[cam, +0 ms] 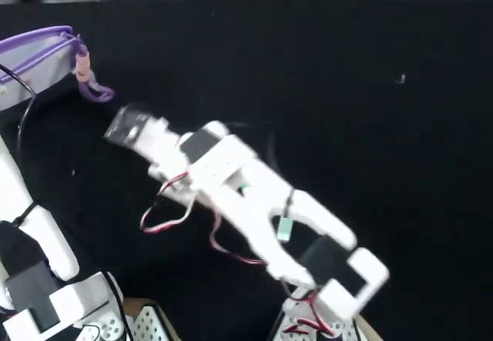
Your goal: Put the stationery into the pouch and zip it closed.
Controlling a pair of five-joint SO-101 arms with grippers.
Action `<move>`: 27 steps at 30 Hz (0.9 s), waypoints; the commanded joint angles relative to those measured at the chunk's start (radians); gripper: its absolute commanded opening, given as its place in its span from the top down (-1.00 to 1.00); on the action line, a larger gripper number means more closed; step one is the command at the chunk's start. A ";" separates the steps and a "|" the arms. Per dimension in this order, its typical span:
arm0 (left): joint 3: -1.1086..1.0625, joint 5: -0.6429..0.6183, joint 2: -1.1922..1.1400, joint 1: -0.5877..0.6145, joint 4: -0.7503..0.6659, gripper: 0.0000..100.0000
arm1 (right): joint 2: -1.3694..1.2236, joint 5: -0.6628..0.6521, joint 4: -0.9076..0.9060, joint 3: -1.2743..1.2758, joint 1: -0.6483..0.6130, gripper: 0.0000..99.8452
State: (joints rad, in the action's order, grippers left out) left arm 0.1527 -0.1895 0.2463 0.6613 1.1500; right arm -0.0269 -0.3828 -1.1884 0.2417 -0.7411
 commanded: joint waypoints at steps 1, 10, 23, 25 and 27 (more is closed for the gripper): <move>0.067 -0.009 0.009 -0.013 -0.021 0.94 | 0.162 0.006 -0.012 -0.051 0.109 0.98; 0.079 -0.009 0.020 -0.217 0.081 0.94 | 0.463 0.006 0.184 -0.062 0.296 0.98; 0.274 -0.009 0.009 -0.549 0.358 0.94 | 0.753 0.006 0.468 -0.061 0.298 0.98; 0.274 -0.009 0.009 -0.581 0.384 0.94 | 0.774 0.025 0.488 -0.059 0.298 0.98; 0.274 -0.009 0.009 -0.605 0.397 0.94 | 0.796 0.087 0.537 -0.035 0.298 0.98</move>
State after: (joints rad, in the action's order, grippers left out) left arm 0.3583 -0.1895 0.2478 0.0967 1.5321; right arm 0.7158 -0.3567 -0.7250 0.2417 -0.4572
